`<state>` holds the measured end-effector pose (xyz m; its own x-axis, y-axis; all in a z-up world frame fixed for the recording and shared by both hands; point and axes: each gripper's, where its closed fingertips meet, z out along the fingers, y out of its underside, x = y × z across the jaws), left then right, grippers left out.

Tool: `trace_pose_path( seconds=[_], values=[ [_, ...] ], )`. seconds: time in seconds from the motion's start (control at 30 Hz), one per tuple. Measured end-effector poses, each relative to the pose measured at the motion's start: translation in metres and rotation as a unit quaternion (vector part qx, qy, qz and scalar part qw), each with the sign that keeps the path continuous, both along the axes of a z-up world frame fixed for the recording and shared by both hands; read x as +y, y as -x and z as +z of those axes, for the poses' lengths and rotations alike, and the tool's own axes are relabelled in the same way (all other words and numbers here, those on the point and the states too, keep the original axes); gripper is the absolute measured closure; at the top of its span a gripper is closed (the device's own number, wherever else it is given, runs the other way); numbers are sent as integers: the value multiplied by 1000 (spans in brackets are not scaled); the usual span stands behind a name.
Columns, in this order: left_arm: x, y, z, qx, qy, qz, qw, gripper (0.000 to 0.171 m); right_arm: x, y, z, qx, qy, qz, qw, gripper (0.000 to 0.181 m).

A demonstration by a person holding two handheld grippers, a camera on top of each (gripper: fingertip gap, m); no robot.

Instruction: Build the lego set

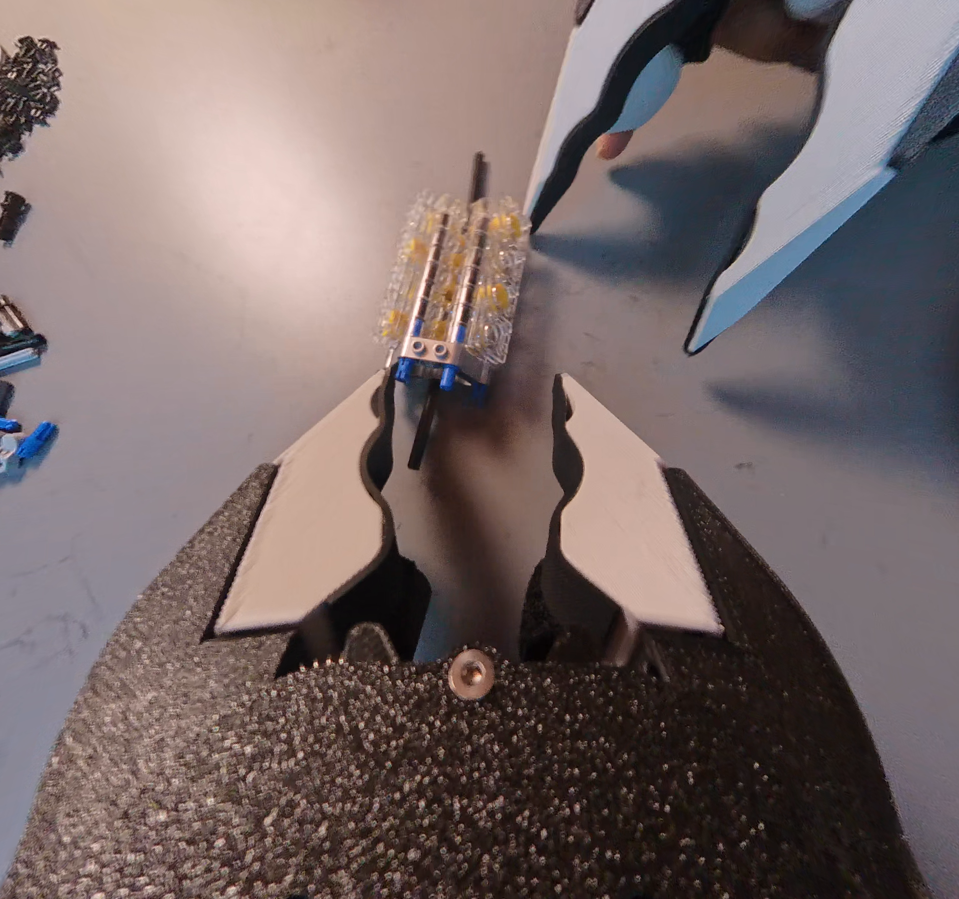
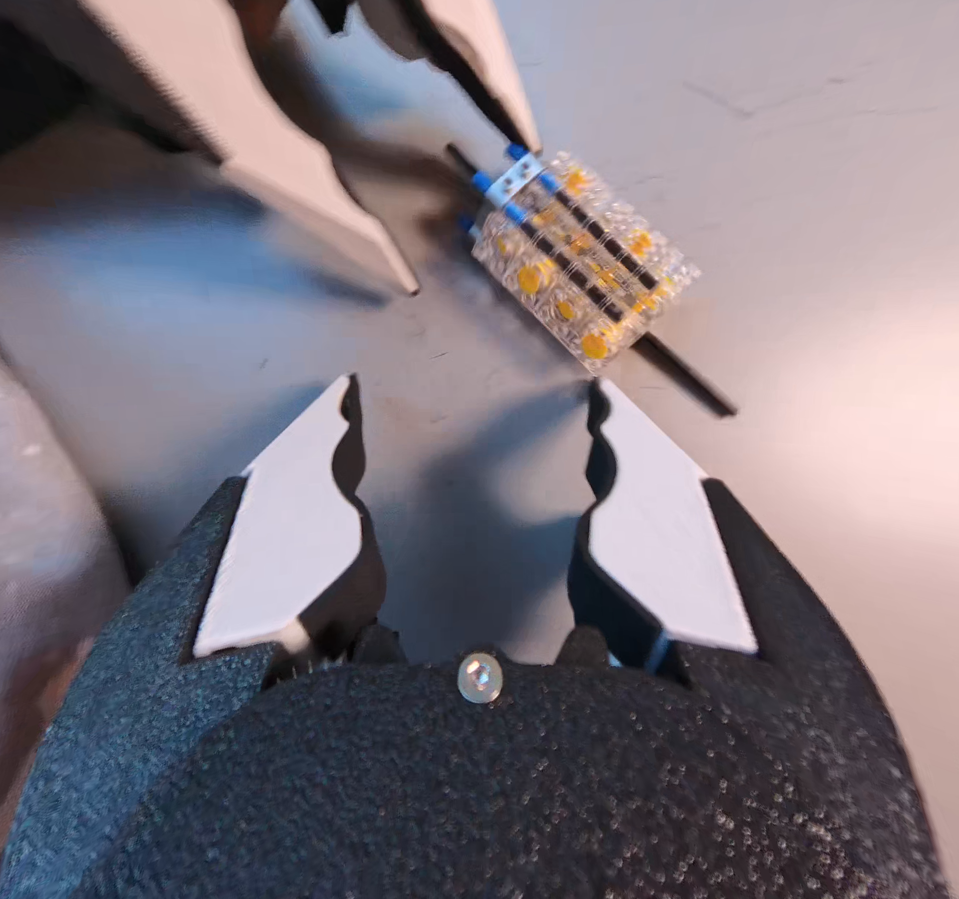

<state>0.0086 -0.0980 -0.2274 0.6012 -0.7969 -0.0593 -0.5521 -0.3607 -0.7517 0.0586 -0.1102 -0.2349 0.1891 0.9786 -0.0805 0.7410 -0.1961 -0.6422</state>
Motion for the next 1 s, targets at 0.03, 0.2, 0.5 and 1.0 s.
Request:
trace_pose_path(
  seconds=[0.03, 0.2, 0.5, 1.0],
  values=[
    [2, 4, -2, 9, -5, 5, 1000, 114, -3, -3, 3, 6, 4, 10, 1000, 104],
    [8, 18, -1, 16, -17, 15, 1000, 119, 31, -28, 15, -3, -54, 5, 999, 106],
    [6, 34, -9, -7, 28, 5, 1000, 158, 43, -5, -2, -16, -93, 179, 979, 117],
    [14, 19, 29, 18, -141, -42, 989, 169, 82, -11, 12, 54, -131, 173, 975, 177]
  ],
)
